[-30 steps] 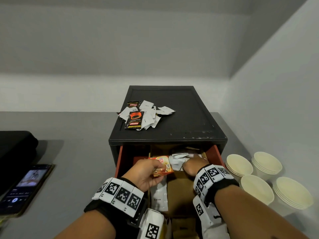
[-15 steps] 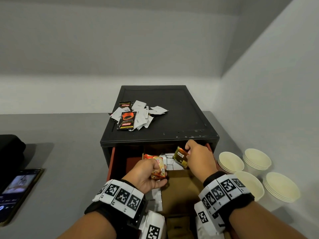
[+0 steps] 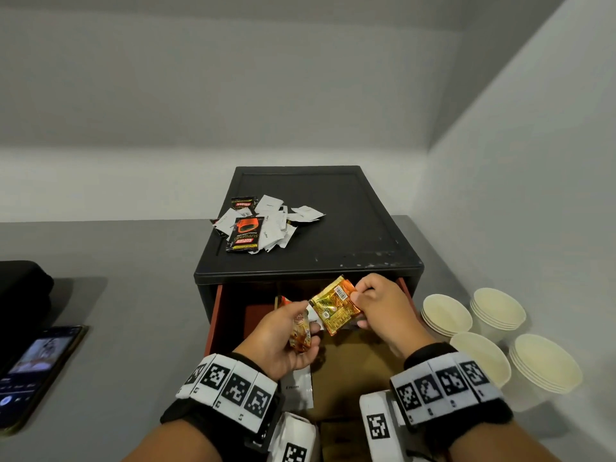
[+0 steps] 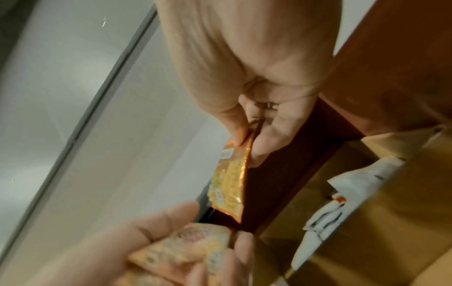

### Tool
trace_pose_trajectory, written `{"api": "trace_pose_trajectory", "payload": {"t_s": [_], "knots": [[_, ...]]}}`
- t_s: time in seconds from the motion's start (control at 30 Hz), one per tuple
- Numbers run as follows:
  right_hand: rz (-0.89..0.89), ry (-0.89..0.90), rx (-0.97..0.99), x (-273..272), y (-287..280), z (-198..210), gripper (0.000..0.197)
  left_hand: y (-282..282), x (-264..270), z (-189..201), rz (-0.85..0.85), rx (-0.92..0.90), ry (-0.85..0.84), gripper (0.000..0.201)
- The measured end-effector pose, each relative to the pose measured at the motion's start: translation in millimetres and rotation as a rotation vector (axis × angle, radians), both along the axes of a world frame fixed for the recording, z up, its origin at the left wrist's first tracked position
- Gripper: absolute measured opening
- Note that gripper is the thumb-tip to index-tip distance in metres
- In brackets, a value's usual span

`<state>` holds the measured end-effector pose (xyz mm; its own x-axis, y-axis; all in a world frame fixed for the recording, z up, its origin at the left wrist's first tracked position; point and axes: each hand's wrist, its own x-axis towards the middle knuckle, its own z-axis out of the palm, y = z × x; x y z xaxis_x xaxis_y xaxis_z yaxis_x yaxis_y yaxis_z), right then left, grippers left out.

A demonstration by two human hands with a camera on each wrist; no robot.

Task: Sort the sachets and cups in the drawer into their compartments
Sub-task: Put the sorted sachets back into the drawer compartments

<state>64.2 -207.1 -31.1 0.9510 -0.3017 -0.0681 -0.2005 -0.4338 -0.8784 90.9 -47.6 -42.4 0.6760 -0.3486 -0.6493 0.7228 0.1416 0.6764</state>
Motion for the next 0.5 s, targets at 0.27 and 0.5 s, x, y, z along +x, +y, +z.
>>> {"api": "trace_pose_trajectory", "payload": {"t_s": [0.27, 0.5], "knots": [[0.021, -0.015, 0.163, -13, 2, 2, 0.008, -5, -7, 7, -0.075, -0.127, -0.014, 0.052], [0.131, -0.327, 0.028, -24, 8, 15, 0.024, 2, -4, 5, -0.094, -0.299, -0.01, 0.076]]}}
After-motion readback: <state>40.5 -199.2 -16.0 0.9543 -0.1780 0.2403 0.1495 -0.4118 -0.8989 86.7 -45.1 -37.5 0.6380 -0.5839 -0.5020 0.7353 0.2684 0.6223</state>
